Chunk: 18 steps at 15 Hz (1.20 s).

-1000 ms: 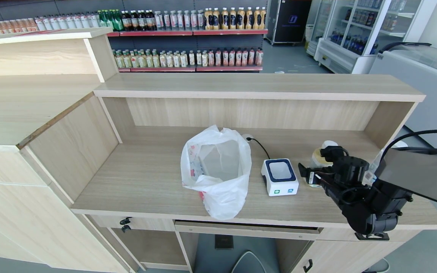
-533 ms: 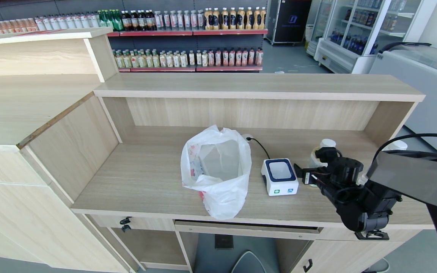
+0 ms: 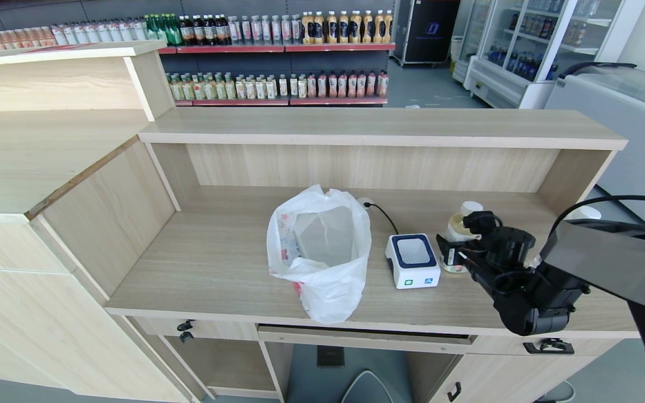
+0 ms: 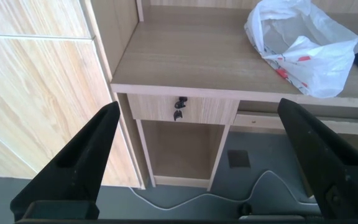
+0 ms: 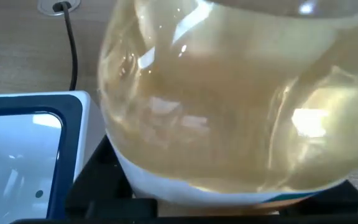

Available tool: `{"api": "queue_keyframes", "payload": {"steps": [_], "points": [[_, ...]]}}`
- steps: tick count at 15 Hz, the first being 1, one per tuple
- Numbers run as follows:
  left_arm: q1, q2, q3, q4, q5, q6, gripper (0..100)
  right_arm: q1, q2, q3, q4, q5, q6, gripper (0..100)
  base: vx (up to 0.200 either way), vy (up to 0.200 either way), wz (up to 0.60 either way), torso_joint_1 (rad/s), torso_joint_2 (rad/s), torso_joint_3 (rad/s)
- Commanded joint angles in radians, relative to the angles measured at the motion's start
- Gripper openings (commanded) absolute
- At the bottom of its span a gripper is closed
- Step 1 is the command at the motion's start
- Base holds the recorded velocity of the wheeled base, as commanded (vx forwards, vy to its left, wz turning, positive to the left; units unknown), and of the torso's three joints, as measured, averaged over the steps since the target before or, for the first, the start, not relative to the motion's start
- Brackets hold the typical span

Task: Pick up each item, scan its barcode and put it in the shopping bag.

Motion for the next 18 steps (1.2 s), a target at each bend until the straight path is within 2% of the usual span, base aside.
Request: {"api": "queue_keyframes", "payload": {"steps": [1,4,7,9,11,12,15,16,18], "points": [[0.000,0.000,0.000,0.000,0.000,0.000,100,-0.003,-0.010,0.000,0.005,-0.001,0.002,0,0.000,0.000,0.00,0.000,0.00,0.000],[0.000,0.000,0.000,0.000,0.000,0.000,100,-0.005,-0.028,0.049,0.002,0.007,0.019,0,0.000,0.000,0.00,0.000,0.00,0.000],[0.000,0.000,0.000,0.000,0.000,0.000,100,-0.036,-0.150,0.097,0.017,0.120,0.078,0,0.000,0.000,0.00,0.000,0.00,0.000],[0.000,0.000,0.000,0.000,0.000,0.000,100,-0.101,-0.312,0.118,0.152,0.242,0.108,0,0.000,0.000,0.00,0.000,0.00,0.000],[0.000,0.000,0.000,0.000,0.000,0.000,100,-0.163,-0.420,0.114,0.257,0.312,0.130,0,0.000,0.000,0.00,0.000,0.00,0.000],[0.000,0.000,0.000,0.000,0.000,0.000,100,-0.212,-0.550,0.118,0.352,0.426,0.193,0,0.000,0.000,0.00,0.000,0.00,0.000],[0.000,0.000,0.000,0.000,0.000,0.000,100,-0.267,-0.806,0.121,0.606,0.660,0.329,0,0.000,0.000,0.00,0.000,0.00,0.000],[0.000,0.000,0.000,0.000,0.000,0.000,100,-0.269,-0.848,0.126,0.637,0.700,0.357,0,0.000,0.000,0.00,0.000,0.00,0.000],[0.000,0.000,0.000,0.000,0.000,0.000,100,-0.267,-1.004,0.172,0.680,0.852,0.486,0,0.000,0.000,0.00,0.000,0.00,0.000]]}}
